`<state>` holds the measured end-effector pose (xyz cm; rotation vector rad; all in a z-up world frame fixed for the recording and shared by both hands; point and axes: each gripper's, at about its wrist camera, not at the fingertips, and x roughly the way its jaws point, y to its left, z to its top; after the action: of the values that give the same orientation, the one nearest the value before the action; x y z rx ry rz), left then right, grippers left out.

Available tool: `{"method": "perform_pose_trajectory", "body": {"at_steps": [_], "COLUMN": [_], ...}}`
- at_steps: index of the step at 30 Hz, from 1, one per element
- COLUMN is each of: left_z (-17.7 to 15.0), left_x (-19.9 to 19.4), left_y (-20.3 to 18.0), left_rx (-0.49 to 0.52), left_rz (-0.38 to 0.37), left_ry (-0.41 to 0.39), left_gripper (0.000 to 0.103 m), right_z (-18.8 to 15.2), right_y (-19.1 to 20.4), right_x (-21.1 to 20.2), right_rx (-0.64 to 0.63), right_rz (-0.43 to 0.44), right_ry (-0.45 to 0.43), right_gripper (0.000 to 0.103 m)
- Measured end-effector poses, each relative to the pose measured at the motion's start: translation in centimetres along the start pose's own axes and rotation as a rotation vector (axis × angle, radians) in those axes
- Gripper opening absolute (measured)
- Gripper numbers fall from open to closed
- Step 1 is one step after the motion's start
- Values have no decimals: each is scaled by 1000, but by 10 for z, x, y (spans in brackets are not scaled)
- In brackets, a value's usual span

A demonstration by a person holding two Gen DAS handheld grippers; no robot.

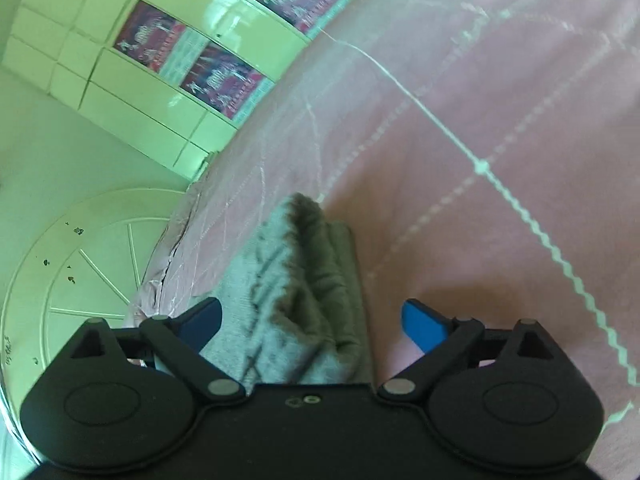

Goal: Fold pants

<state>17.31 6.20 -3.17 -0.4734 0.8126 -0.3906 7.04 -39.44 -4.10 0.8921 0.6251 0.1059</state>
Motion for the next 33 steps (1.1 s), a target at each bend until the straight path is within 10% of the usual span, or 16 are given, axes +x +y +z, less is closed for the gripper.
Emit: {"method": "perform_pose_trajectory", "body": {"at_steps": [6, 13, 20, 24, 33], "left_z": [21, 29, 36, 37, 63], "left_x": [32, 64, 84, 97, 68], "left_y": [14, 4, 0, -1, 6], "left_rx": [-130, -118, -101, -81, -108], "left_rz": [-169, -199, -291, -266, -396], "left_ry": [132, 184, 232, 241, 63], "left_gripper": [103, 103, 100, 48, 25], "right_z": [11, 15, 24, 19, 44], "right_y": [-12, -3, -7, -8, 62], "right_x": [22, 38, 56, 61, 54], "right_rx": [61, 27, 37, 37, -119], "right_rz": [58, 102, 139, 145, 250], "right_ry": [119, 239, 306, 319, 257], "right_gripper": [98, 98, 61, 49, 36]}}
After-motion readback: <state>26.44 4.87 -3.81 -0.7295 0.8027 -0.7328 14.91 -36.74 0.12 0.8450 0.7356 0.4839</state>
